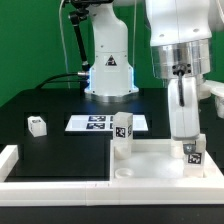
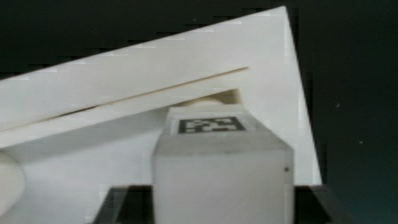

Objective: Assemble square table

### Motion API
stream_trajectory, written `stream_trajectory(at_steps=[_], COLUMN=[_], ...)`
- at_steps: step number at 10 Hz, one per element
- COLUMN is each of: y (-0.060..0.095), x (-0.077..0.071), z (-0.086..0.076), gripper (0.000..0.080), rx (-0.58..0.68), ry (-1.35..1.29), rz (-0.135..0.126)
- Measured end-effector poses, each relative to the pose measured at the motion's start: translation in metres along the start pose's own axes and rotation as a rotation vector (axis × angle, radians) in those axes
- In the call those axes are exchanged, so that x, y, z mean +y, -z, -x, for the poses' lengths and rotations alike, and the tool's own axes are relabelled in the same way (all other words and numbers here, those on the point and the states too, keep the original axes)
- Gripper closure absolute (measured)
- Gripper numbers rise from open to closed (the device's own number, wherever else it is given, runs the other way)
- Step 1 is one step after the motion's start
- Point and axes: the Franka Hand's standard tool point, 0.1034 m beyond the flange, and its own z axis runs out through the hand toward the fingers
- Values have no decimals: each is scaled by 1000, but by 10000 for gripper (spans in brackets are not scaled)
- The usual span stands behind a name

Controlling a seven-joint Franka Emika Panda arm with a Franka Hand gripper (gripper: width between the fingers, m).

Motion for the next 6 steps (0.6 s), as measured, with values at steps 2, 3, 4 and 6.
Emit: stream_trajectory(at_steps=[2,3,4,6], y=[0,1,1,0], x=[0,0,0,0], z=[-2,-3,-4,-4], gripper=[505,505,489,318], rx=[5,6,9,10], ry=[-91,-119,-134,-127], rz=[-1,-1,-3,-5])
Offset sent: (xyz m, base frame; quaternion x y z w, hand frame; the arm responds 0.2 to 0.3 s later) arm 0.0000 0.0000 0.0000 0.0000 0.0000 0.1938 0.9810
